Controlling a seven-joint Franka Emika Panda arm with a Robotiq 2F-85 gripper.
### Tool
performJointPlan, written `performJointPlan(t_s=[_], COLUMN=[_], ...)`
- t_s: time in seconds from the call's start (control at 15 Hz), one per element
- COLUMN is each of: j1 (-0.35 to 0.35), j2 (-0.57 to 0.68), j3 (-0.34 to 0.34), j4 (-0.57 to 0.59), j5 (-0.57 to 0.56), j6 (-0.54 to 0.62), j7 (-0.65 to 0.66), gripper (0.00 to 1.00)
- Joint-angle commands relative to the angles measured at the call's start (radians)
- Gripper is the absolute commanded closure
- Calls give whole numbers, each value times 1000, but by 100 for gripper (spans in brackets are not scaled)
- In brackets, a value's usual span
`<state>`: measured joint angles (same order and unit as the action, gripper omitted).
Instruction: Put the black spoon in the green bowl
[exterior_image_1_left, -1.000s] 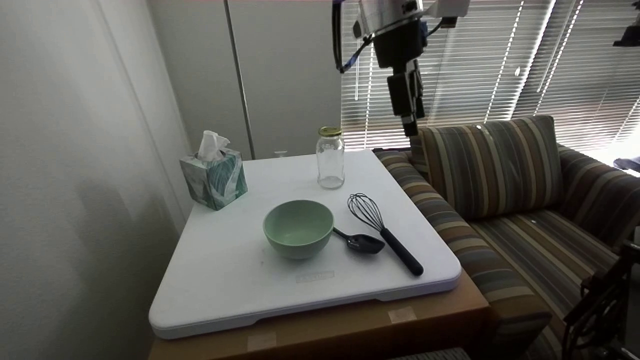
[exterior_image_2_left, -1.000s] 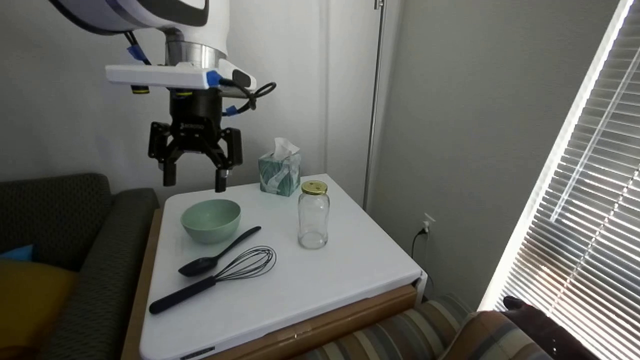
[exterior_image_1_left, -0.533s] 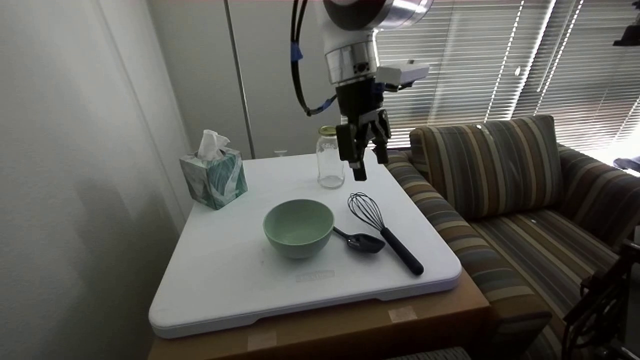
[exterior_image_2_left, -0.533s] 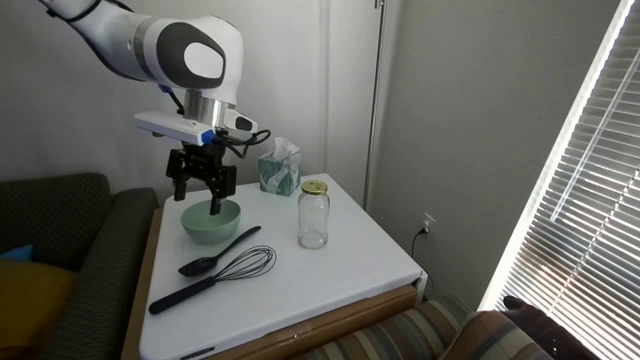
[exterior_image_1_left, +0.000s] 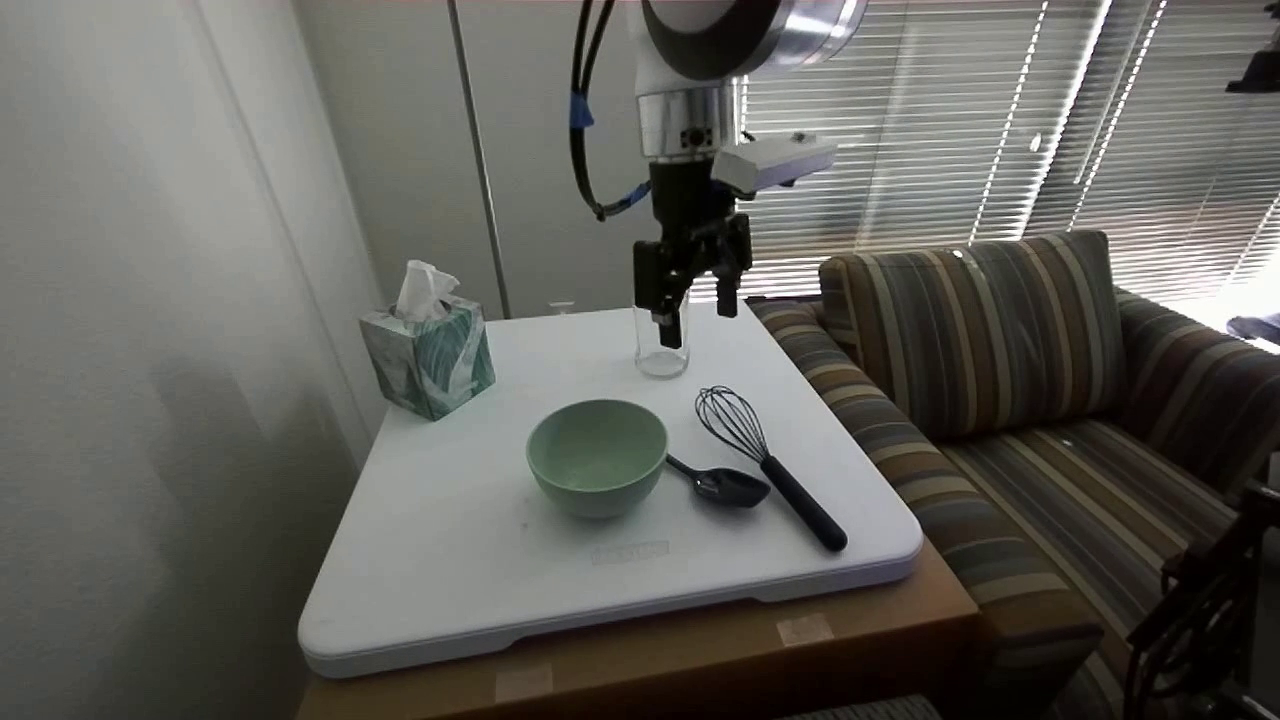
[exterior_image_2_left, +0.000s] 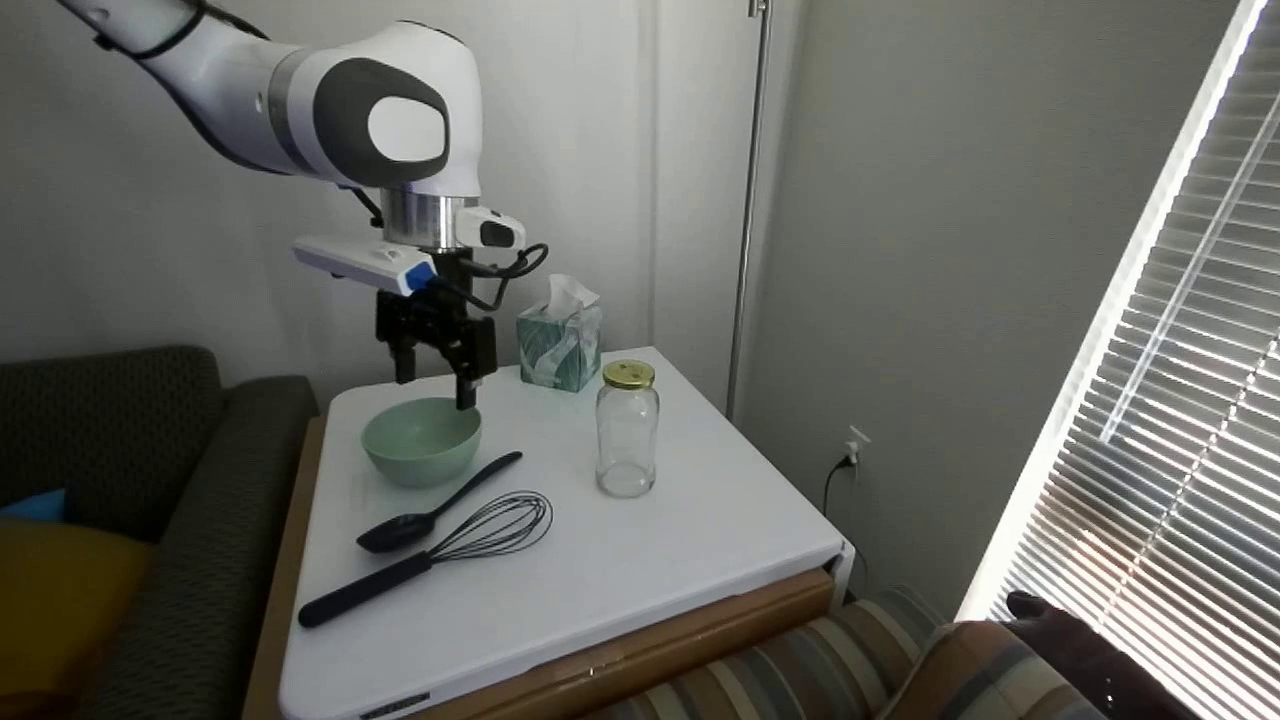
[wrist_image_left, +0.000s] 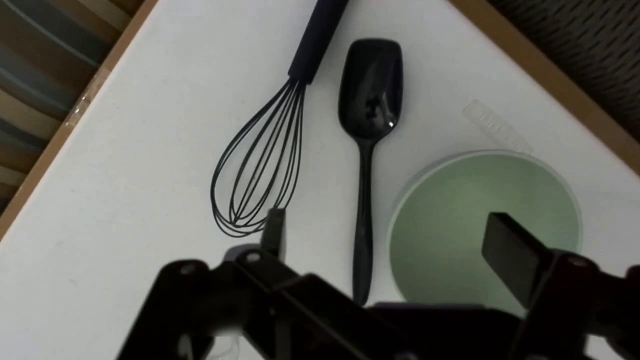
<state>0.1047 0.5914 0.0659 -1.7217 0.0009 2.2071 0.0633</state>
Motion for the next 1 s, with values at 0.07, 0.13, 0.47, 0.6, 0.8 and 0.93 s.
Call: performJointPlan(t_s=[0.07,0.13,0.47,0.6,0.8,0.93], j1=[11,6,-13,-3,20,35], j2=[57,71,165,201,251,279], j3=[-57,-60,-47,-49,-55,-57], j4=[-1,-3,22,36,56,72], j5=[-41,-37,-15,-23,-44,-56], j6=[108,114,86,74,62,70], j7=[74,80,36,41,46,52], gripper=[0,0,0,0,0,0])
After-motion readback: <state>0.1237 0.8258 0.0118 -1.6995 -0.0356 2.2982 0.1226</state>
